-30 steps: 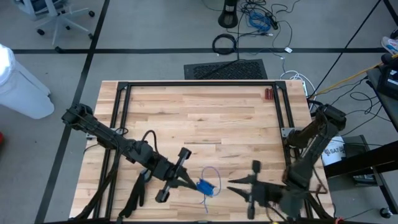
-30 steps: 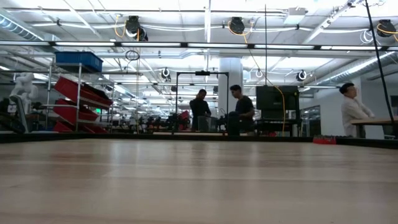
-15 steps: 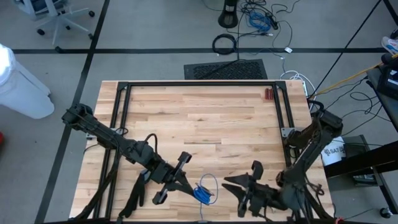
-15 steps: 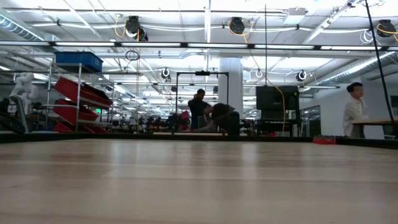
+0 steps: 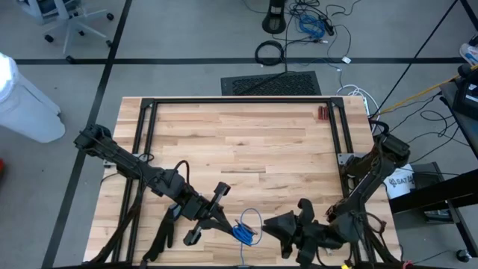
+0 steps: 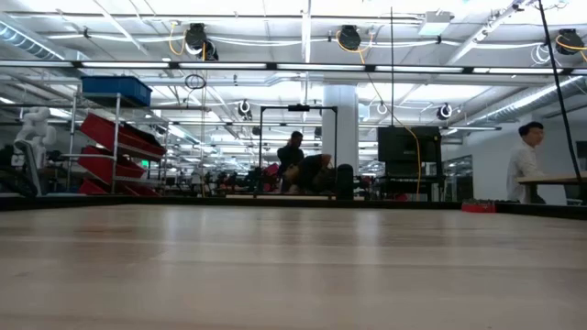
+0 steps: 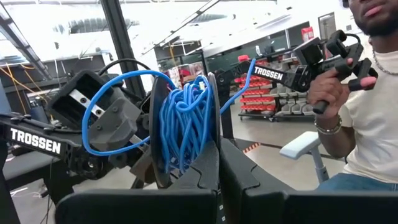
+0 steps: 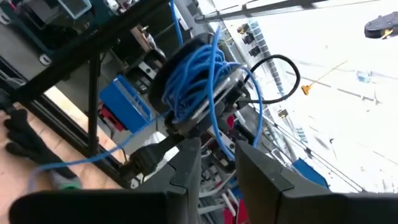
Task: Coil cords
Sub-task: Coil the blue wire onto the black spool
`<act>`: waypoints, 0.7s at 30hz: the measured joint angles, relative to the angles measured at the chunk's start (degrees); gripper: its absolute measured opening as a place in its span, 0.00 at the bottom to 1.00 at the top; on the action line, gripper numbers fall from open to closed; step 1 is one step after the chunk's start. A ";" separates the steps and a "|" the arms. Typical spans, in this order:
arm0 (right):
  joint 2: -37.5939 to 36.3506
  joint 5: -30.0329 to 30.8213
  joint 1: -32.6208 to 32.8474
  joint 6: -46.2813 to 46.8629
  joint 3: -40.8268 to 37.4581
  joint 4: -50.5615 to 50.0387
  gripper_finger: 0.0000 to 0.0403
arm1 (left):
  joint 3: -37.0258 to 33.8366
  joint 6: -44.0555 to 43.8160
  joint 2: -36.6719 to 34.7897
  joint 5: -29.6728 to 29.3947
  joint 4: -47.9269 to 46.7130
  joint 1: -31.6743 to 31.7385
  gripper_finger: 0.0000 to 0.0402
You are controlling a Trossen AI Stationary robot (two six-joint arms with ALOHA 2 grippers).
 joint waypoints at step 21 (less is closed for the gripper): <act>0.00 -7.38 -4.75 12.50 0.02 -5.90 0.00 | 0.00 0.04 0.02 -0.02 0.29 0.04 0.00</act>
